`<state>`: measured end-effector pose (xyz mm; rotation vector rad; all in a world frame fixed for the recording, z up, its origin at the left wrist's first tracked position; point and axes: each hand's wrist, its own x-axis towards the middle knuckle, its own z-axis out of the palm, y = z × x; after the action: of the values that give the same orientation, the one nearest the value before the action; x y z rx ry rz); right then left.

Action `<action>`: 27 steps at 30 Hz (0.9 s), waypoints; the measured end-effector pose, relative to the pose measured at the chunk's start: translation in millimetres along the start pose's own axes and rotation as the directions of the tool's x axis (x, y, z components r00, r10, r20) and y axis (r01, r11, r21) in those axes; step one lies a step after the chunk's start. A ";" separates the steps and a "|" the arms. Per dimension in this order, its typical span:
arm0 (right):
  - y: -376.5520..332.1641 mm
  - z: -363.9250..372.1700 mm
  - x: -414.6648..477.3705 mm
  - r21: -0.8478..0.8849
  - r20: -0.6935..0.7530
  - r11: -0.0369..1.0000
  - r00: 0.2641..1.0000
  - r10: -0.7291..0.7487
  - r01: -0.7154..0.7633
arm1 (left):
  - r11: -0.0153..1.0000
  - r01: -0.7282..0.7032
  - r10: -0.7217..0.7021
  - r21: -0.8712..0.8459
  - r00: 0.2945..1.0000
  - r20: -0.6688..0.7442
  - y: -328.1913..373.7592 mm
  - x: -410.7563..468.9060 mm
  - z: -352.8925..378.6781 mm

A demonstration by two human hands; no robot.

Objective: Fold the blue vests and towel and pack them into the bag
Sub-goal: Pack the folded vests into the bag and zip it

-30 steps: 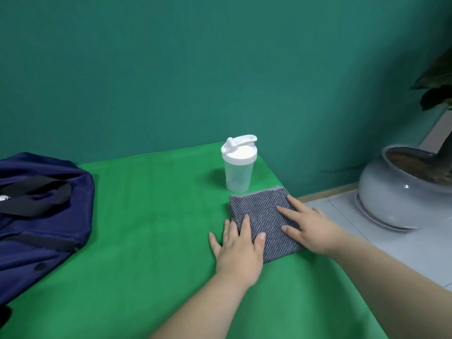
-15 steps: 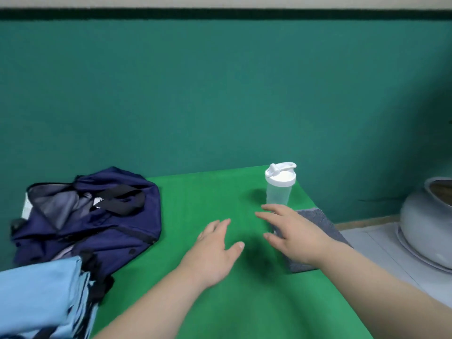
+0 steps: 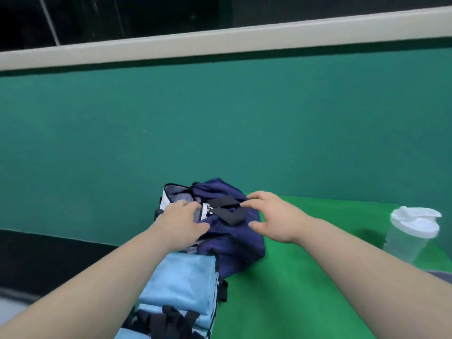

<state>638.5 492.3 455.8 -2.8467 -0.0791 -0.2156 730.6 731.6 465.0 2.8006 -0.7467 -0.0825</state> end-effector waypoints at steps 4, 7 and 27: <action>-3.9 20.6 47.7 -0.036 0.056 0.999 0.998 -0.027 0.029 | 0.998 0.046 -0.047 0.051 0.999 0.010 -26.4 25.8 11.9; 3.0 40.3 81.6 -0.056 0.087 0.998 0.996 -0.037 0.042 | 0.993 0.068 -0.071 0.091 0.997 0.027 -33.6 48.2 28.1; 48.0 178.1 291.0 -0.338 0.417 0.857 0.878 -0.234 0.389 | 0.916 0.310 -0.389 0.255 0.842 0.374 -70.9 164.8 114.3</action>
<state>954.3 506.5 318.8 -3.2447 -0.6637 0.2716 894.6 684.5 338.1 3.1067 -0.3120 -0.7385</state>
